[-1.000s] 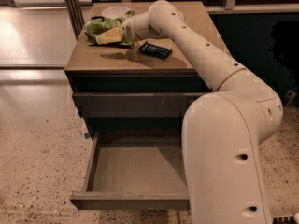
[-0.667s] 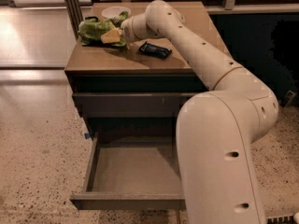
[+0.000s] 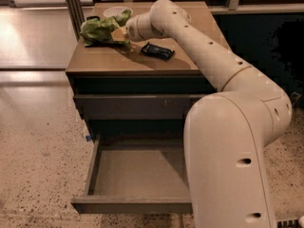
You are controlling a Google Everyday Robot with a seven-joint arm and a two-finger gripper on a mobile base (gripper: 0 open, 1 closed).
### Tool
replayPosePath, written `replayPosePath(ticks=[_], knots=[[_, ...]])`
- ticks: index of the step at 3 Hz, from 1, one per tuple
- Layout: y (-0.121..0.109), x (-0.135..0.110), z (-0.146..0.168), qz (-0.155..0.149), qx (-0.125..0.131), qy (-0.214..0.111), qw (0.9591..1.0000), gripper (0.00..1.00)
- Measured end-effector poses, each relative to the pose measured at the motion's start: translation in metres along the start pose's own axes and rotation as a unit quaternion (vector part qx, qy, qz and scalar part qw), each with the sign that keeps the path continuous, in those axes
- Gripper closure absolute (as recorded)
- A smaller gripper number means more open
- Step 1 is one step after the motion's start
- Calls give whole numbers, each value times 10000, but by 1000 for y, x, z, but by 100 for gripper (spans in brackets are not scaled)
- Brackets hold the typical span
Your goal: Place green rice chip bag into middle drawer
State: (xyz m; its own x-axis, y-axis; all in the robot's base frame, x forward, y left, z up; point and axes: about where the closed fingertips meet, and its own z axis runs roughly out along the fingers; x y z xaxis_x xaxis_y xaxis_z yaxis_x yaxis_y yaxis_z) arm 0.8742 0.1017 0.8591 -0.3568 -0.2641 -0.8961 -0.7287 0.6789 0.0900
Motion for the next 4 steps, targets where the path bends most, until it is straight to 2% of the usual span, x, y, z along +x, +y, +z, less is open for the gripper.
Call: replayPosePath(ticks=[1,2,3,4], knots=[[4,-6,-23,-157,-238,-219,9994,100],[25,-14,-49,-393,-783,-509,9949,100],[52,-17,-75,-503,-1279,-708,9880,100],[82,-18,-106,-462,-1505,-808,9842,100]])
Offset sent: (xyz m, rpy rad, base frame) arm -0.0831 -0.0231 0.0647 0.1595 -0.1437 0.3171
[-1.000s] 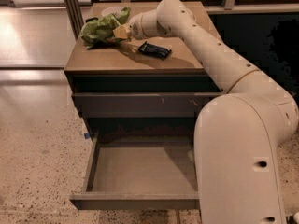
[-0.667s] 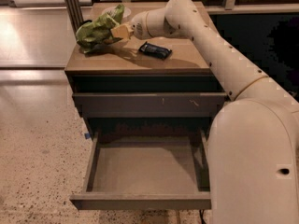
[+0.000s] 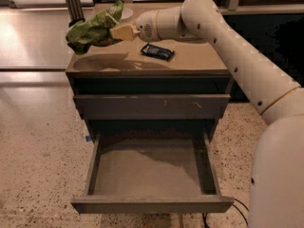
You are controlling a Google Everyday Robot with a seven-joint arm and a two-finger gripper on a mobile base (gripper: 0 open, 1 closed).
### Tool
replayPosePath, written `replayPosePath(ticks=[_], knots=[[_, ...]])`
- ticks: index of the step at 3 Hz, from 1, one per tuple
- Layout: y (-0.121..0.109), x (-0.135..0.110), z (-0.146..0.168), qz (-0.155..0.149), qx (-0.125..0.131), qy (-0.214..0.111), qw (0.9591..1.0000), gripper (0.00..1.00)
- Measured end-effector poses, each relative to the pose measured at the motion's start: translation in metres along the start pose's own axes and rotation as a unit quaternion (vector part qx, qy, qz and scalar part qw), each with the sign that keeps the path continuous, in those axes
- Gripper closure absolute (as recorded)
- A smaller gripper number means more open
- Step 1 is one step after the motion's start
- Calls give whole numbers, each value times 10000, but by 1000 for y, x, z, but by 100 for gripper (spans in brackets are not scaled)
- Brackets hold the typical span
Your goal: Place green rice chip bag into middle drawer
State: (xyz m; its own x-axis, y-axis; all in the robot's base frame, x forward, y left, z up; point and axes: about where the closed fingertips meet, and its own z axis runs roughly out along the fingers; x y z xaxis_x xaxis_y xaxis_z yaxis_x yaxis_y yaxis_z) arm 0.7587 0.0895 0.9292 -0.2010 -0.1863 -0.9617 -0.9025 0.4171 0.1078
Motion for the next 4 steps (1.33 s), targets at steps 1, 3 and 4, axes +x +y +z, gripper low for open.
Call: replayPosePath(ticks=[1,3,4], knots=[[41,9,-9,174,65,206,9996,100],[112,89,-17,420,308,1711,9839,100],[123,146,-39,370,645,2717,9595,100]])
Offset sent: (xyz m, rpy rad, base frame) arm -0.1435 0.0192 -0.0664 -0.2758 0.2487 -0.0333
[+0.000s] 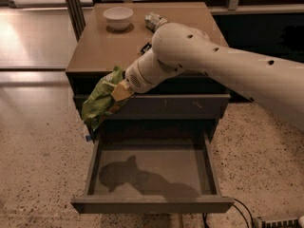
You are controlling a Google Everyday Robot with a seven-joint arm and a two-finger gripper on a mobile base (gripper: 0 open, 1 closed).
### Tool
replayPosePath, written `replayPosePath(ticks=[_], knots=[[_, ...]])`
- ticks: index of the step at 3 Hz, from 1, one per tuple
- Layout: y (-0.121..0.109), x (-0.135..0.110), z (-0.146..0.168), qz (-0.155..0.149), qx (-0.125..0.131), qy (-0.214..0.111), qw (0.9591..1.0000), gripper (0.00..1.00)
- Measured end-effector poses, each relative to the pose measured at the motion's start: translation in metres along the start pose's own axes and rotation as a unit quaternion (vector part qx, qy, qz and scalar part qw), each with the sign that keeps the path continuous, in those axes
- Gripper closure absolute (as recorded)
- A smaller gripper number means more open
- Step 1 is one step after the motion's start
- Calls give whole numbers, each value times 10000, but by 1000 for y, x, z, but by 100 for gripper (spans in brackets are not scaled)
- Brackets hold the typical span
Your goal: Place green rice chip bag into middle drawer
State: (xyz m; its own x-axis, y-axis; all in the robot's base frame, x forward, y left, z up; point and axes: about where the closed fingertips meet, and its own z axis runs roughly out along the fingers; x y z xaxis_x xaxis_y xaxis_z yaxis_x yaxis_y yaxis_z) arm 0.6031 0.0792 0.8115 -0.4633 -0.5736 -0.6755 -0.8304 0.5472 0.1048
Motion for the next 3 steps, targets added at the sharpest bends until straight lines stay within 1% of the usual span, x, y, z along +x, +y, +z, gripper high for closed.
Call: replayPosePath(ticks=[1,2,3], knots=[[-19,61,10,120,390,731,9965,100],[-47,118,27,255,645,1204,9903,100],[-69,172,51,394,697,1540,9848,100]])
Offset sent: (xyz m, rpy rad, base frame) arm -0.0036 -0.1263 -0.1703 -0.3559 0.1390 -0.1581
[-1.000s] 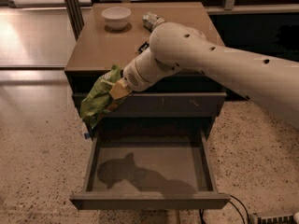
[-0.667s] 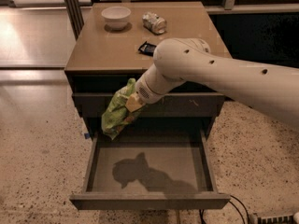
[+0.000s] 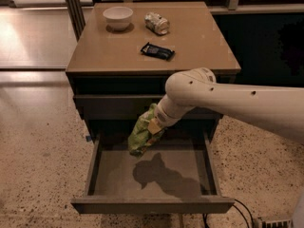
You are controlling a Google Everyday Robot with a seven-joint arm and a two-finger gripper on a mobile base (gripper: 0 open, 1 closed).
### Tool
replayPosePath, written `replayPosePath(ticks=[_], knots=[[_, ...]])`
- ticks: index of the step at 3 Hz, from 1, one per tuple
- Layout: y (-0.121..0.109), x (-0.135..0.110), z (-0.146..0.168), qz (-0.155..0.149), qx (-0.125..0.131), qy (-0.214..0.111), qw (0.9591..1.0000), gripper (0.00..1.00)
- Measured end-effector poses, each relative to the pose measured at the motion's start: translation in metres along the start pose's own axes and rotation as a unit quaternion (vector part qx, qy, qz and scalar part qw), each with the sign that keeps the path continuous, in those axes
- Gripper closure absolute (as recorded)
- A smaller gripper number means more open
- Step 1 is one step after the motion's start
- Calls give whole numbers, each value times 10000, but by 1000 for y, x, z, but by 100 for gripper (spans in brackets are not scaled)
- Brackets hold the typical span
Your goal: Place green rice chip bag into middle drawer
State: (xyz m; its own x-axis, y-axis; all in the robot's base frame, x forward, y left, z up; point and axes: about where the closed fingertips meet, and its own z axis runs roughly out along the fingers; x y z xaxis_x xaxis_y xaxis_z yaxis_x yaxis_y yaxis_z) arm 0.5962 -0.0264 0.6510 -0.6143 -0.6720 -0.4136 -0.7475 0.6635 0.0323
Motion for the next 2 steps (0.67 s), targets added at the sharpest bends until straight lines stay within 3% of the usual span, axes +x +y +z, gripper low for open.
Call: replayPosePath(ticks=[1,2], knots=[[-8,31,44,140,-86,206,9997,100],[-8,48,82,318,-267,213,9989,100]])
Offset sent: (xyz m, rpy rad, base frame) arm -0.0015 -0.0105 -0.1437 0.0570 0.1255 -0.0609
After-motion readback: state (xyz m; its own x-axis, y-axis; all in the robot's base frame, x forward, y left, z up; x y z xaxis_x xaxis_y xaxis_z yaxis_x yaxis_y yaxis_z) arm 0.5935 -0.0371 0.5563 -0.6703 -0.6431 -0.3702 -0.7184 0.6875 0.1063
